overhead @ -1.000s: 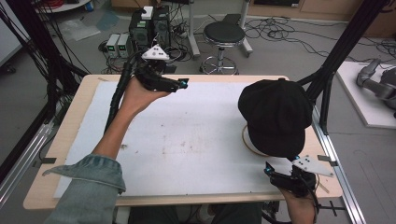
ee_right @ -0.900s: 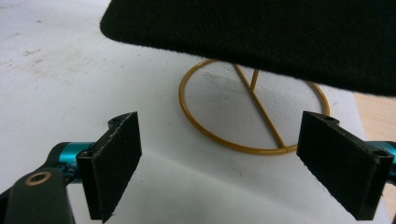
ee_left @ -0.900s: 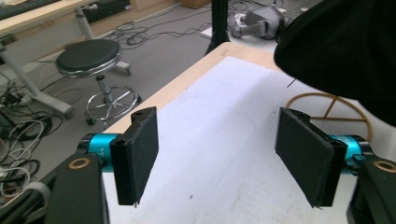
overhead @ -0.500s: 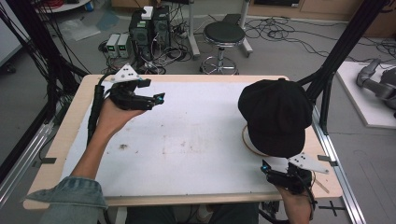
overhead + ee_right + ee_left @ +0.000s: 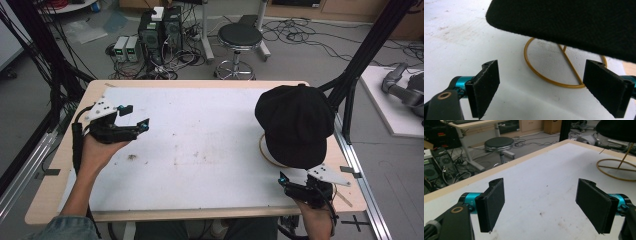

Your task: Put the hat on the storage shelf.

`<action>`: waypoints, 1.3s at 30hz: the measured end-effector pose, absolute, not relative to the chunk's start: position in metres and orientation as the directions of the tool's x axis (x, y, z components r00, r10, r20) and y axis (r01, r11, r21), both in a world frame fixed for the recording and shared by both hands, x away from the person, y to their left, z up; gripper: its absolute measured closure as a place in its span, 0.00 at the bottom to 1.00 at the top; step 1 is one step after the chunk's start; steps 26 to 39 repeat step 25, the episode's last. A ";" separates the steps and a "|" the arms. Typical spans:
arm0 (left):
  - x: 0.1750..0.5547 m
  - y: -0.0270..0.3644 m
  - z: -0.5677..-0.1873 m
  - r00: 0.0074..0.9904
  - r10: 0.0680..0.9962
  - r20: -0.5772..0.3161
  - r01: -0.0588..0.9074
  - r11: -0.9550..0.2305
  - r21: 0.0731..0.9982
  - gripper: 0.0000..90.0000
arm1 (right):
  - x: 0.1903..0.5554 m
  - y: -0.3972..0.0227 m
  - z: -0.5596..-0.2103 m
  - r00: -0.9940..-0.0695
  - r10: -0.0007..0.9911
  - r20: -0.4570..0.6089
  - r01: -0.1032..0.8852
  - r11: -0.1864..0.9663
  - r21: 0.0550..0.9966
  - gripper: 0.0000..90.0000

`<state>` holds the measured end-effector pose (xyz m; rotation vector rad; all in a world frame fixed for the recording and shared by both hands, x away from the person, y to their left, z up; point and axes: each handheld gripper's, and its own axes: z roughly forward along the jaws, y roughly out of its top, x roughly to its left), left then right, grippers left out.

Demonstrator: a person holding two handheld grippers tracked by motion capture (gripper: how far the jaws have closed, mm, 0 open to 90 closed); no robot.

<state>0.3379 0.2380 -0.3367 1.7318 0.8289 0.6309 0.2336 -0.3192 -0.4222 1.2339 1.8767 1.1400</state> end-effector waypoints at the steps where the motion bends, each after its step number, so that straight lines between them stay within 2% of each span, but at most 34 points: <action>1: 0.335 0.241 -0.340 0.612 0.791 0.009 0.226 -0.186 0.956 0.26 | 0.234 -0.318 -0.422 -0.376 0.926 -0.030 0.400 0.191 0.896 0.15; 13: 0.316 0.265 -0.369 0.565 0.825 -0.026 0.238 -0.132 0.962 0.26 | 0.236 -0.315 -0.422 -0.385 0.922 -0.040 0.397 0.204 0.895 0.15; 39: 0.313 0.269 -0.373 0.555 0.831 -0.032 0.243 -0.125 0.962 0.26 | 0.236 -0.315 -0.422 -0.382 0.923 -0.043 0.397 0.206 0.895 0.15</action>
